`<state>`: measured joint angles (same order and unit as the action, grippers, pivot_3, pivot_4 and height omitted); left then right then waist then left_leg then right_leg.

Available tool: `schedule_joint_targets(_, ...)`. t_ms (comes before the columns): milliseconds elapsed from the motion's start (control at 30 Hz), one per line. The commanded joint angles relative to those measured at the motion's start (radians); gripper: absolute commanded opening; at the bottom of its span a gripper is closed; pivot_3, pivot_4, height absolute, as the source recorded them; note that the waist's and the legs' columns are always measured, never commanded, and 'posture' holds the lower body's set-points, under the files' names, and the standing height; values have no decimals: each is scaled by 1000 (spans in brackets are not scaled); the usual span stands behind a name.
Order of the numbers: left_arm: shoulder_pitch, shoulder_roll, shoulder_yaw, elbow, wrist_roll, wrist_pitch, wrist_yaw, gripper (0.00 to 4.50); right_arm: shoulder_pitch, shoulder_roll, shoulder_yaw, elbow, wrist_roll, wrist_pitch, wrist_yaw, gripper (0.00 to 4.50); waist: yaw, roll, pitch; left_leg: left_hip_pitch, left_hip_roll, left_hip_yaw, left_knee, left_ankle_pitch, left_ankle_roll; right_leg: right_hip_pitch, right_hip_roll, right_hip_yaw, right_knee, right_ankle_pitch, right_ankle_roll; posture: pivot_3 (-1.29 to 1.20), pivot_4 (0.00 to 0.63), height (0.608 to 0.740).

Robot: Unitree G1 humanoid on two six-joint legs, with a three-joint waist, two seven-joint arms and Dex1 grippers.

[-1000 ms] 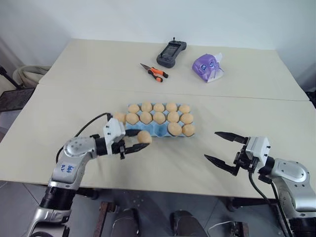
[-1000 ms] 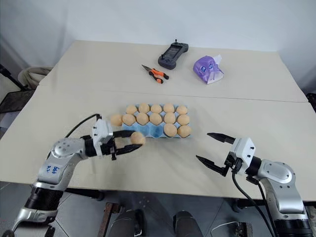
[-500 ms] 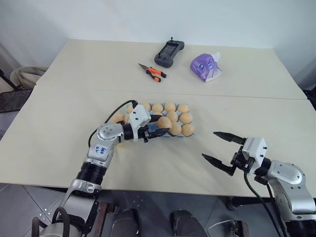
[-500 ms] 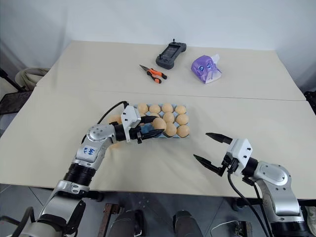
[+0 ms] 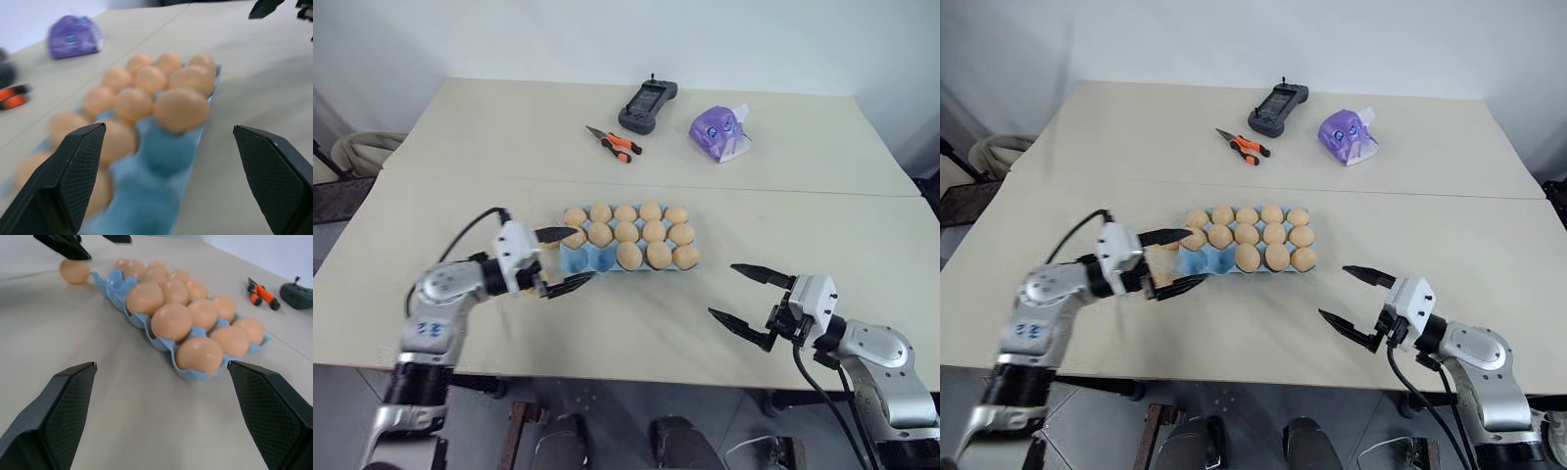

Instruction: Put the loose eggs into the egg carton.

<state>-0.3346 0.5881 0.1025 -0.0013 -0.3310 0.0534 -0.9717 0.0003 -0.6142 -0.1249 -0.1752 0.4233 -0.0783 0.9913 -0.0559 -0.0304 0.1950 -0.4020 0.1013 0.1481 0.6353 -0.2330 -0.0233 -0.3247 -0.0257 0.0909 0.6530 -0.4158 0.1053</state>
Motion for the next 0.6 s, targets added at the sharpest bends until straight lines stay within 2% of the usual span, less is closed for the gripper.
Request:
schedule_joint_targets(33, 127, 59, 166, -84, -40, -32, 35, 4448, -35, -5, 1, 4, 32, -7, 41, 4500, -1, 0, 0, 0, 0, 0, 0, 0, 0, 0, -1, 0, 0, 0, 0, 0, 150, 740)
schedule_joint_targets(167, 329, 80, 348, -98, -64, -19, 93, 4448, -74, -4, 5, 40, 44, -16, 85, 4500, -4, -1, 0, 0, 0, 0, -2, -1, 1, 0, -3, 0, -1, 0, 0, 0, 150, 740)
schedule_joint_targets(300, 500, 54, 437, -113, -81, -22, 108, 4448, -98, -9, 11, 76, 42, -24, 129, 4500, 0, -1, 0, 0, 0, -2, -4, -1, 1, 0, -5, -2, -2, 0, -1, 0, 150, 740)
schedule_joint_targets(467, 617, 12, 446, -204, -117, 5, 135, 4448, -133, -6, 22, 138, 26, -46, 173, 4500, 4, -2, 0, 0, -1, -2, -6, -3, 2, 2, -7, -3, -7, 0, -2, 0, 150, 740)
schedule_joint_targets(600, 621, 5, 421, -238, -118, 17, 149, 4448, -152, -4, 29, 166, 21, -58, 188, 4500, 0, -2, 0, 0, -2, -2, -6, -6, -1, 2, -8, -3, -8, 0, -2, 0, 150, 740)
